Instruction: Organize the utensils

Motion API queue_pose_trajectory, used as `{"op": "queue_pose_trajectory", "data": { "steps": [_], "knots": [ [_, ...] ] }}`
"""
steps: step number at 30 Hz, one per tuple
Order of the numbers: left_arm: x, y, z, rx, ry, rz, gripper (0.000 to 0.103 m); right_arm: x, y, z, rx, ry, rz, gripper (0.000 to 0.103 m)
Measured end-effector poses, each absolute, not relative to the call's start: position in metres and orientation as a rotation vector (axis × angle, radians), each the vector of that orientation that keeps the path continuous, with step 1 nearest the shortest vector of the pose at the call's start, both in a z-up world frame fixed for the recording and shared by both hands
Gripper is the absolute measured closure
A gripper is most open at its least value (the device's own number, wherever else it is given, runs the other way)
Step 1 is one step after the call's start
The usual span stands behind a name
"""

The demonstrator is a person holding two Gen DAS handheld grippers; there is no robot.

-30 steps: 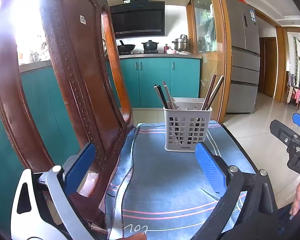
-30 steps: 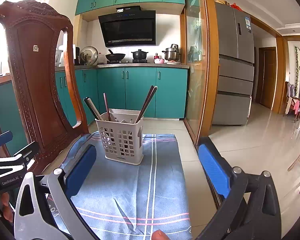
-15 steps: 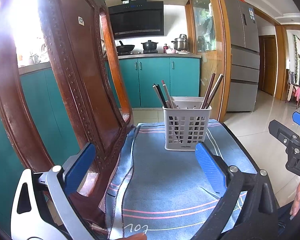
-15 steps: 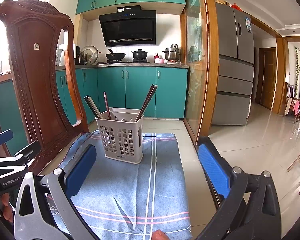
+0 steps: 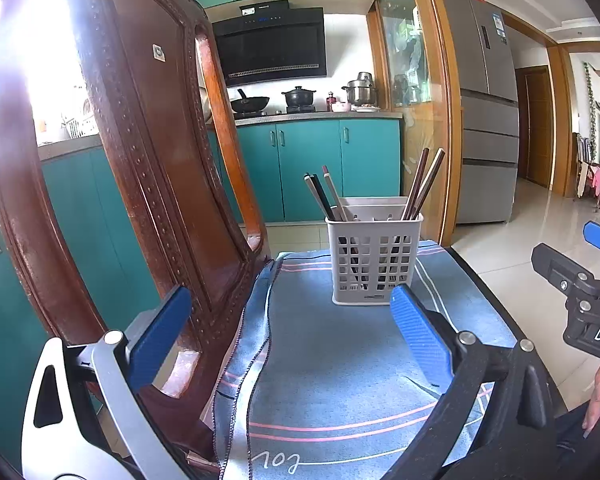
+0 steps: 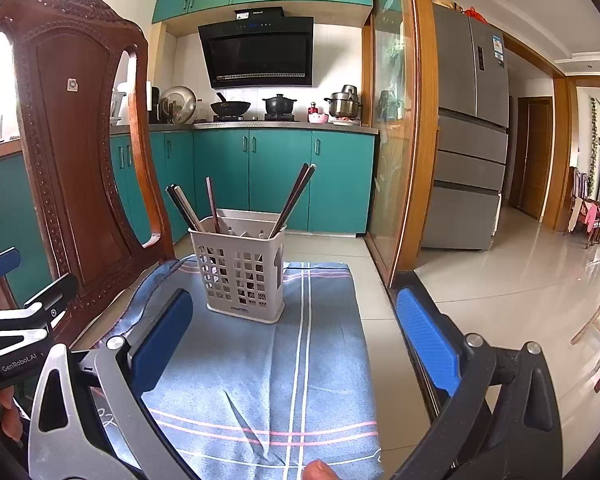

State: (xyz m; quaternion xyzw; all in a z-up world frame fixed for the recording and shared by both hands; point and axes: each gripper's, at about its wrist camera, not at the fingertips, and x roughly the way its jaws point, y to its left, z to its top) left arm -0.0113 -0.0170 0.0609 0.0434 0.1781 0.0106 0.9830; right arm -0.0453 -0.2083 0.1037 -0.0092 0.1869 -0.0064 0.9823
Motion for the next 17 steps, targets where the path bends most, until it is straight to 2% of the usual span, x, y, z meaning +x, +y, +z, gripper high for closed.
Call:
{"op": "queue_pose_trajectory", "data": {
  "steps": [17],
  "knots": [
    [-0.0047, -0.014, 0.0573, 0.055, 0.403, 0.005, 0.003, -0.0427, -0.2087, 0.1007, -0.017, 0.385, -0.015, 0.003]
  ]
}}
